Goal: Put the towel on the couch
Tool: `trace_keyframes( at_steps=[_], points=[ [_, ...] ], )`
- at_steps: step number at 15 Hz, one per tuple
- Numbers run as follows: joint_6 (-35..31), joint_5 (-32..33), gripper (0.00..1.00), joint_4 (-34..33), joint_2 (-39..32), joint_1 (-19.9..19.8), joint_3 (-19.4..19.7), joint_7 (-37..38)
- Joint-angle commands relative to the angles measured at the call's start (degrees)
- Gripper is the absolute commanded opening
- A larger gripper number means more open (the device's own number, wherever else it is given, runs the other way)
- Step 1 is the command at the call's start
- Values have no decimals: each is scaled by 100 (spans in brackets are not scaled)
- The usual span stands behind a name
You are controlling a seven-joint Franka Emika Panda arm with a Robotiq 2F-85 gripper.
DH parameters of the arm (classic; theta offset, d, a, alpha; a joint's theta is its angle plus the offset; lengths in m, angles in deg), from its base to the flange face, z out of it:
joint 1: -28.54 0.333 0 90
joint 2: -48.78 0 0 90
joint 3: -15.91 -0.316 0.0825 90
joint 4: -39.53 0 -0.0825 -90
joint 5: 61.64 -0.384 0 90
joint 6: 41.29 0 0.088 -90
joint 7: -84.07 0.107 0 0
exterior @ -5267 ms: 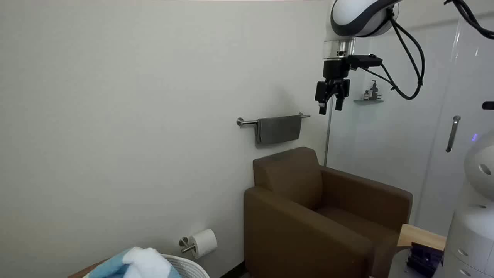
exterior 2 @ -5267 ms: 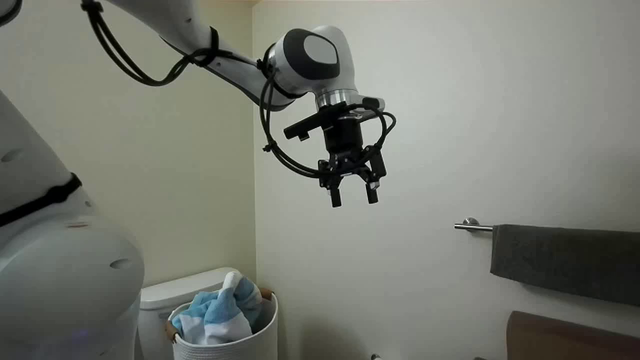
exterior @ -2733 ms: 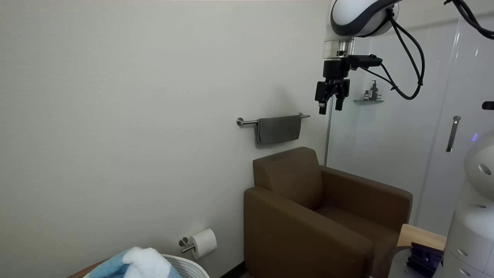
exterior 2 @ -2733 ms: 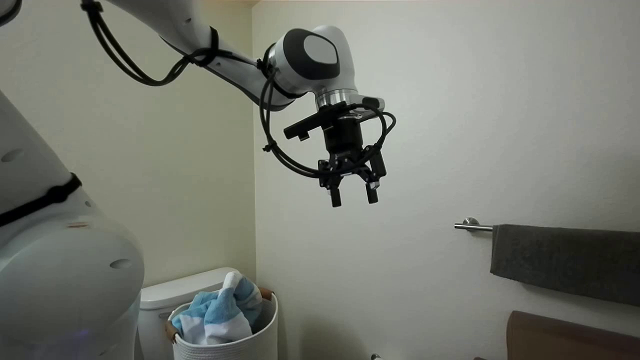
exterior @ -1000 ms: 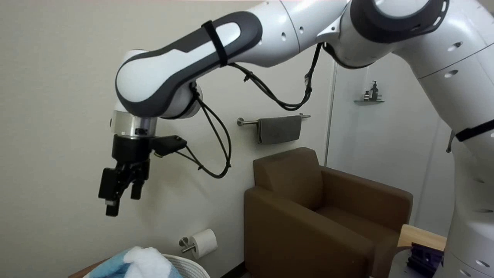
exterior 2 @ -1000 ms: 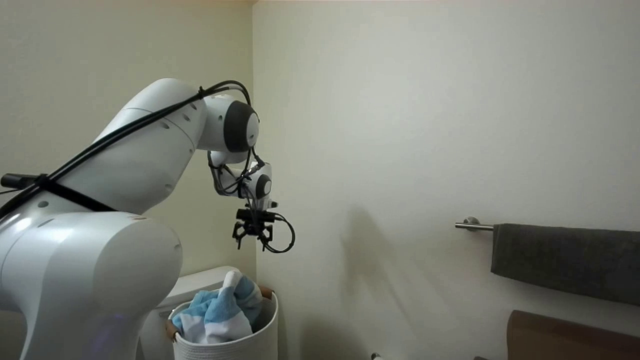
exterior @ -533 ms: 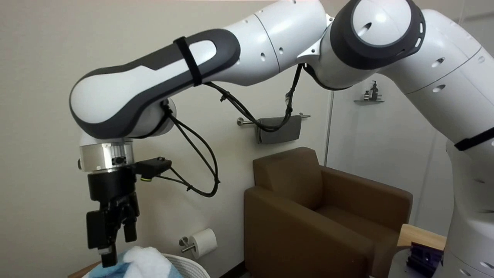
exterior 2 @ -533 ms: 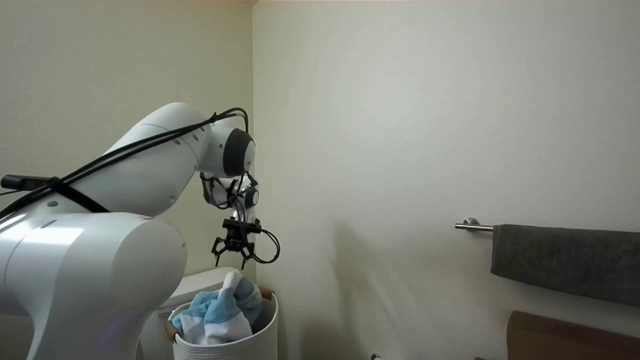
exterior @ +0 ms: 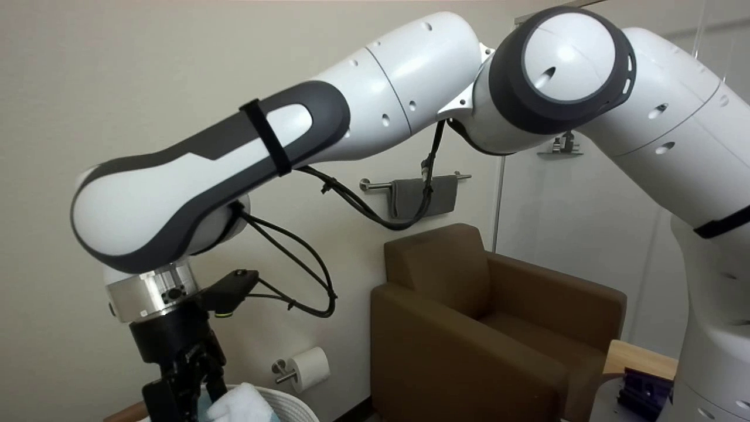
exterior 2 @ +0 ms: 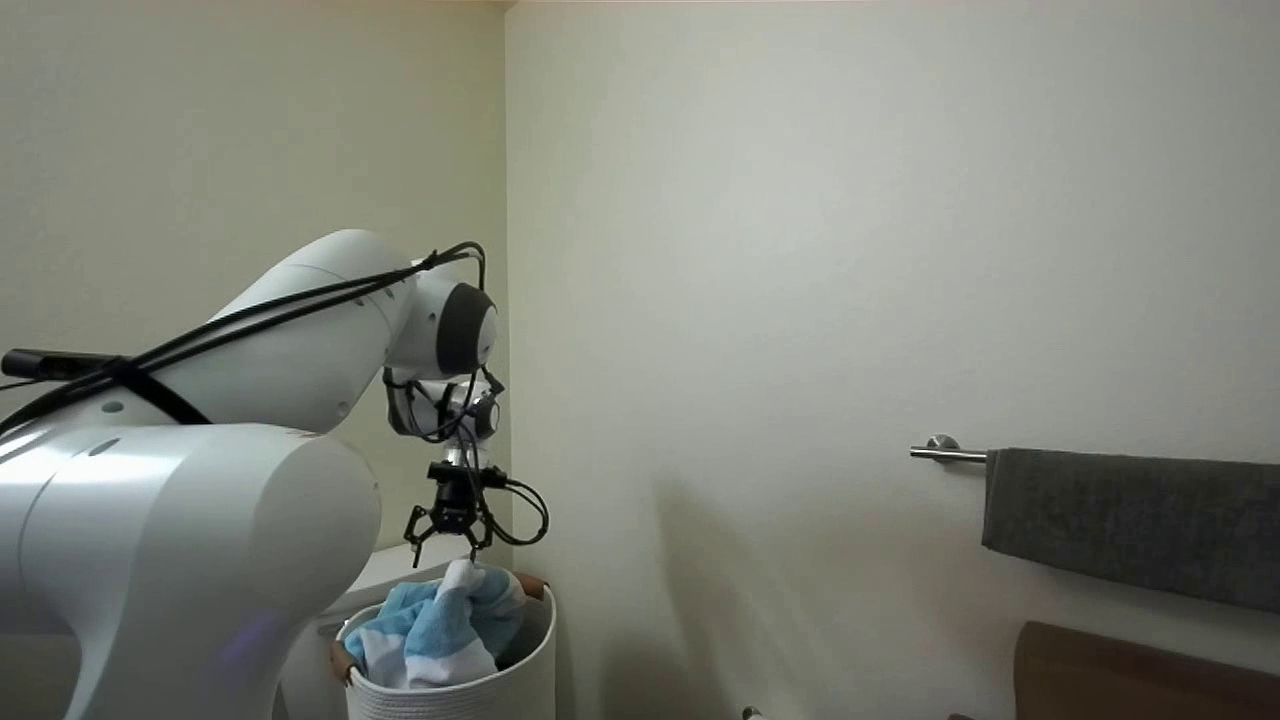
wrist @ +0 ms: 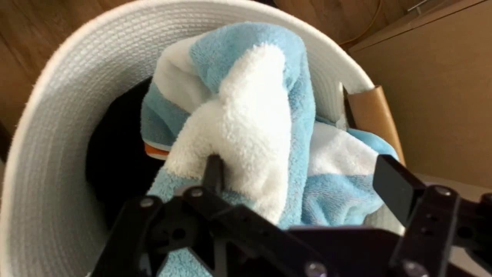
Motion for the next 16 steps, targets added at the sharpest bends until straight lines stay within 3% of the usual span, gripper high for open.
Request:
trace_keyframes(
  at_steps=[1,7,15,16],
  points=[
    [-482,622,100,233,128,289,432,625],
    [-1086,1195,100,371,128,629,1014,1824],
    [-1388,355,100,740,62,412,758,1852],
    [-1485,381,75,723,23,347,673,1920]
  ],
)
